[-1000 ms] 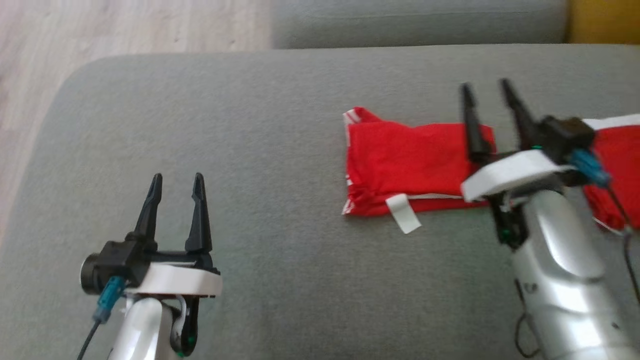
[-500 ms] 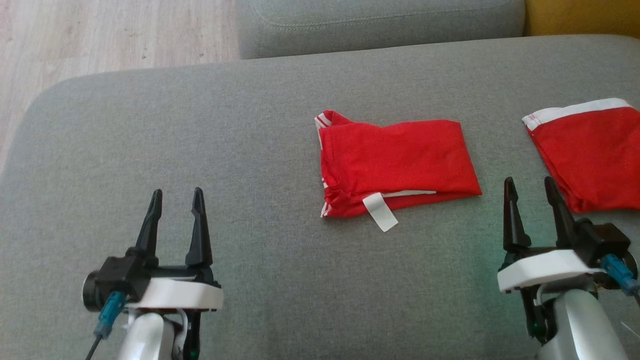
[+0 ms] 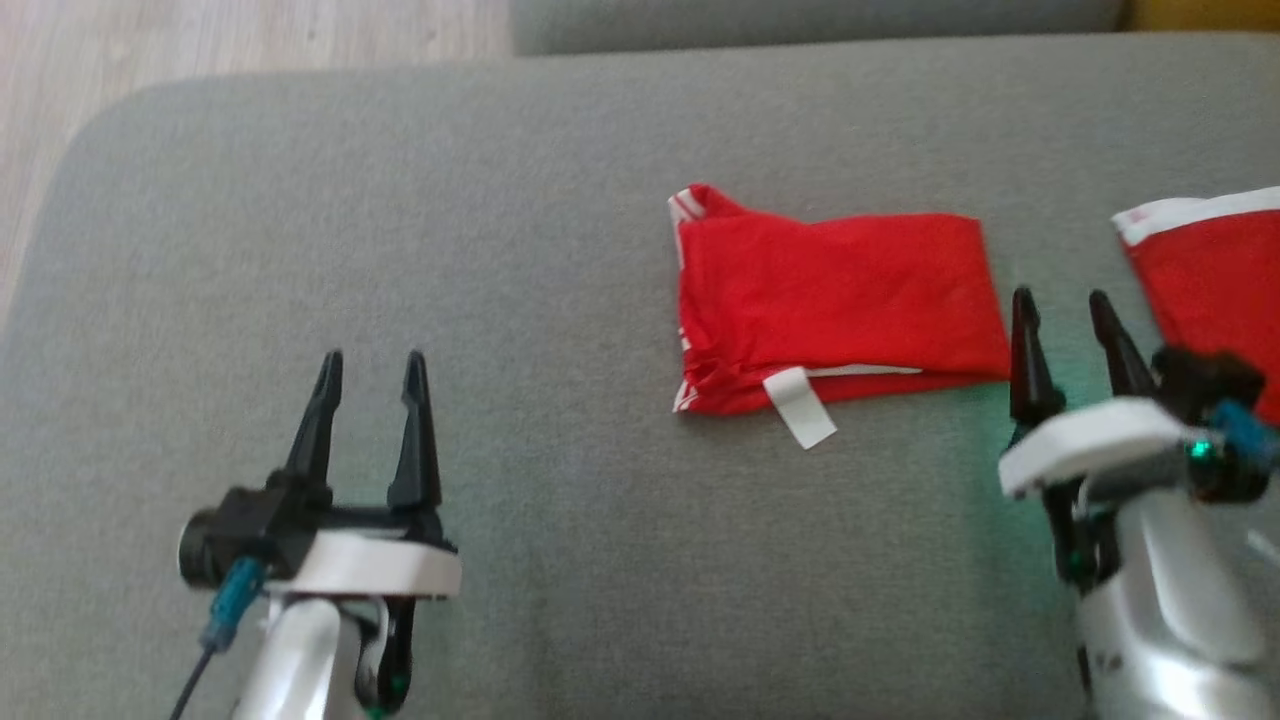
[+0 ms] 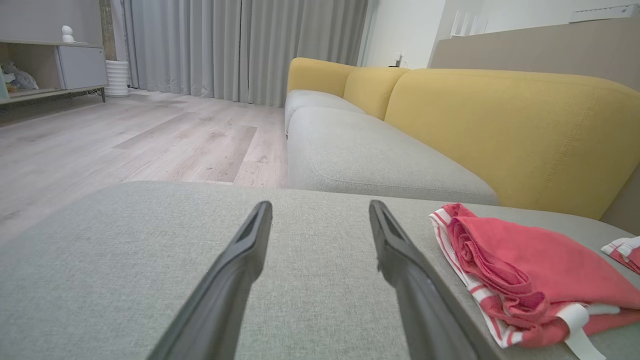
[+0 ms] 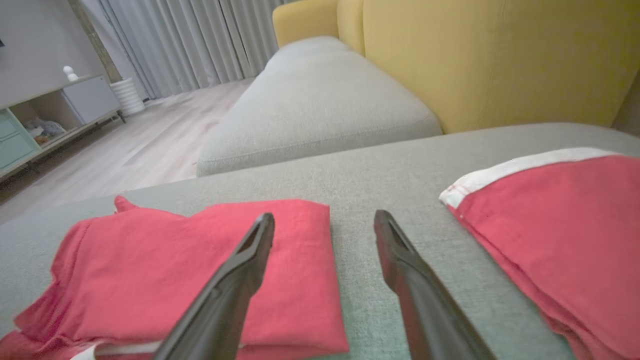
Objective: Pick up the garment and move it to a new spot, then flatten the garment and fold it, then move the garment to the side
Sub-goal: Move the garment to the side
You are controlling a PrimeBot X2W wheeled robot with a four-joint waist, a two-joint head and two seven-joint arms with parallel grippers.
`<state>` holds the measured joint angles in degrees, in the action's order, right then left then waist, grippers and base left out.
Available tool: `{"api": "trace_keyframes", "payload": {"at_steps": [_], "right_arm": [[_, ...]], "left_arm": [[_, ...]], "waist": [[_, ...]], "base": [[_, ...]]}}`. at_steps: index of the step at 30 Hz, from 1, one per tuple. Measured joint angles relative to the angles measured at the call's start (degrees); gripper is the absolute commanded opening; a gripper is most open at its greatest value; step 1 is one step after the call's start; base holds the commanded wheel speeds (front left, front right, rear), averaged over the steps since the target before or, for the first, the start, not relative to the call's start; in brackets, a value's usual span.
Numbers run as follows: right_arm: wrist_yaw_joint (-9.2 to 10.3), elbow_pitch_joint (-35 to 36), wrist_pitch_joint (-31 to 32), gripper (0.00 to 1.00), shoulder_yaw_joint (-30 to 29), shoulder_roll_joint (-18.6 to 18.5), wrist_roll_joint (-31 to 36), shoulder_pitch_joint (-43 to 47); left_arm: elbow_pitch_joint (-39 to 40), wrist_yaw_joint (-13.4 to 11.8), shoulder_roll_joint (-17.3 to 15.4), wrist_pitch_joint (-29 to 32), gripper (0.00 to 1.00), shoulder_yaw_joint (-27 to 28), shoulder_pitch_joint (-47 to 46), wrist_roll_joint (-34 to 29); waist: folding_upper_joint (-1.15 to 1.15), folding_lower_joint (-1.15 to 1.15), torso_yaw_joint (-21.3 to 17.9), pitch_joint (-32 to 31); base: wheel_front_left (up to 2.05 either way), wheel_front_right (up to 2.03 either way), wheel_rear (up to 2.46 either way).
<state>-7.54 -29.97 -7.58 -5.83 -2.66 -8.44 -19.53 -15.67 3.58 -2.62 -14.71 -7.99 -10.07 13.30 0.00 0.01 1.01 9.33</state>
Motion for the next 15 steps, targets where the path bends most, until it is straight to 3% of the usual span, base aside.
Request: {"api": "trace_keyframes", "payload": {"at_steps": [11, 12, 13, 15], "right_arm": [[0.01, -19.4, 8.8, 1.0, -3.1, -0.8, -0.6, -12.9], [0.01, -20.3, 9.1, 0.45, -2.3, -1.4, -0.6, -14.0], [0.01, -21.0, 9.1, 0.0, -1.6, -1.7, -0.5, -14.8], [0.01, -21.5, 8.6, 0.0, -1.0, -1.8, 0.0, -15.4]], "left_arm": [[-0.6, 0.5, 0.0, 0.0, 1.0, -2.1, -3.5, 0.3], [-0.6, 0.5, 0.0, 0.0, 1.0, -2.2, -3.7, 0.3], [-0.6, 0.5, 0.0, 0.0, 1.0, -2.2, -3.9, 0.3], [-0.8, 0.5, 0.0, 0.0, 1.0, -2.2, -4.0, 0.3]], "waist": [[0.0, 0.0, 5.3, 5.4], [0.0, 0.0, 5.6, 5.6], [0.0, 0.0, 5.9, 5.8], [0.0, 0.01, 6.0, 5.8]], "base": [[0.0, 0.0, 0.0], [0.0, 0.0, 0.0], [0.0, 0.0, 0.0], [0.0, 0.0, 0.0]]}}
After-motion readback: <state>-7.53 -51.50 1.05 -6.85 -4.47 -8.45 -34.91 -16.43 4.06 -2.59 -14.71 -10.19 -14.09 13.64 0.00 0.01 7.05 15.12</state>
